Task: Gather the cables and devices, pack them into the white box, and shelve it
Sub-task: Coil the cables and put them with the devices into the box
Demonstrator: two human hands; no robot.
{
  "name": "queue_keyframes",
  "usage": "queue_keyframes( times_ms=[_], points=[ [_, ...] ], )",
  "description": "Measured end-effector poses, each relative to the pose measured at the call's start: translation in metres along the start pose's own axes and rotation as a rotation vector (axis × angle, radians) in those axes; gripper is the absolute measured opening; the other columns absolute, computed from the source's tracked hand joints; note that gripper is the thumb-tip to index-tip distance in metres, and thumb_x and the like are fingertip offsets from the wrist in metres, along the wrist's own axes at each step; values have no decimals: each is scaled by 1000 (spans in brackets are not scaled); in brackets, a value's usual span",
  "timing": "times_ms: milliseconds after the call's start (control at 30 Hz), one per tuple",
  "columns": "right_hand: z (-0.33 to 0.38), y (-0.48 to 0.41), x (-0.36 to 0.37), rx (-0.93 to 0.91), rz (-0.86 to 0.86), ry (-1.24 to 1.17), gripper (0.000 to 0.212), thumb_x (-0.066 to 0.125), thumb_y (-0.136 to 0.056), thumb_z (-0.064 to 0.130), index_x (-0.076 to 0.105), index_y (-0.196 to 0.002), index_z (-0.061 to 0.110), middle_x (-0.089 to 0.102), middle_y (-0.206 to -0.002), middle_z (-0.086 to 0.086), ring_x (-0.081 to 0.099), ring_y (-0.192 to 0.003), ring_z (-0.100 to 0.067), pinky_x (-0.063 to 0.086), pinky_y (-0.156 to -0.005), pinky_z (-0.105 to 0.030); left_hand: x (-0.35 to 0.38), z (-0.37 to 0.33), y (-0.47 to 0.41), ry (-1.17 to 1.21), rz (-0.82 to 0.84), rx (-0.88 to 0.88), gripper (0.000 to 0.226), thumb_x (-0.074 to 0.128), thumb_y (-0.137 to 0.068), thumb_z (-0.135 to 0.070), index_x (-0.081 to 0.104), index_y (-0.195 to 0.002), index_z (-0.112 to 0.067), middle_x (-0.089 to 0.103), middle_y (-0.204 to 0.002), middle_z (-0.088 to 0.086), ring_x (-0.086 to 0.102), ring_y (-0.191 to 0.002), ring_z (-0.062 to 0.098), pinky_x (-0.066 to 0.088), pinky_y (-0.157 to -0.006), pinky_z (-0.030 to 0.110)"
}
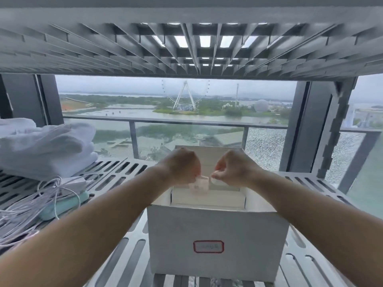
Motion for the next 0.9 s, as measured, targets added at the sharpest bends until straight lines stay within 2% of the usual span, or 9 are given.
queue_keyframes(
  times_ms=[133, 233, 333, 400, 433, 500, 667, 800, 900],
  points=[
    [-4, 5, 15, 29, 130, 53, 13, 73, -71, 28, 73, -76, 16, 70, -76, 1, 63, -66, -13, 48, -59, -21, 17, -4, 2, 12, 169, 24, 21, 77, -70, -30, 73, -91, -26, 70, -86, -11, 52, -69, 0, 41, -65, 19],
    [-2, 13, 32, 35, 317, 68, 20, 76, -67, 34, 73, -75, 15, 63, -61, 3, 58, -43, -5, 41, -39, -13, 23, -3, 6, 92, 270, 19, 34, 81, -64, -41, 72, -93, -26, 72, -89, -13, 62, -78, 1, 48, -74, 18],
    [1, 17, 37, 22, 378, 54, 32, 78, -65, 42, 73, -82, 16, 66, -70, 7, 52, -32, 3, 37, -33, -9, 21, -2, 6, 164, 262, -2, 34, 80, -65, -40, 71, -96, -28, 72, -88, -14, 64, -78, 1, 50, -78, 21],
    [3, 15, 30, 13, 312, 25, 34, 78, -66, 40, 73, -87, 14, 70, -77, 4, 60, -45, 1, 44, -39, -13, 17, -1, 5, 173, 213, -17, 30, 78, -69, -34, 71, -97, -29, 72, -89, -14, 63, -77, 1, 50, -77, 21],
    [4, 13, 25, -1, 261, 34, 34, 78, -66, 40, 74, -88, 15, 72, -81, 2, 66, -59, -4, 49, -49, -17, 14, 0, 6, 176, 186, -26, 27, 77, -71, -33, 70, -97, -30, 72, -90, -14, 62, -76, -1, 49, -74, 19],
    [8, 10, 13, -43, 162, 55, 31, 77, -66, 40, 73, -88, 17, 73, -90, 3, 63, -77, -8, 45, -67, -17, 5, 3, 9, 195, 133, -42, 23, 75, -73, -31, 70, -96, -31, 71, -91, -15, 58, -72, -6, 43, -67, 12],
    [22, 11, -10, -128, 32, -42, 28, 77, -68, 34, 71, -90, 17, 72, -95, 3, 62, -85, -9, 45, -78, -19, -29, 12, 31, 235, -59, -90, 15, 72, -76, -33, 72, -91, -31, 71, -95, -14, 51, -66, -15, 37, -64, 8],
    [40, 19, -23, -222, -37, -51, 25, 74, -72, 34, 71, -90, 17, 72, -95, 4, 61, -84, -8, 44, -78, -20, -55, 23, 65, 191, -198, -161, 16, 69, -78, -38, 70, -93, -31, 68, -100, -15, 60, -80, 3, 40, -71, 17],
    [66, 26, -29, -299, -79, -94, 26, 72, -75, 32, 71, -94, 15, 72, -99, 0, 63, -91, -13, 46, -84, -22, -67, 37, 95, 168, -251, -226, 21, 67, -80, -38, 67, -99, -29, 66, -103, -11, 62, -85, 8, 44, -77, 21]
  ],
)
Point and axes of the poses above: each hand's wrist, its own y-axis away from the middle knuckle, its own x-axis out of the palm, z = x × y, the point moved 9 cm from there along -y, towards the middle knuckle
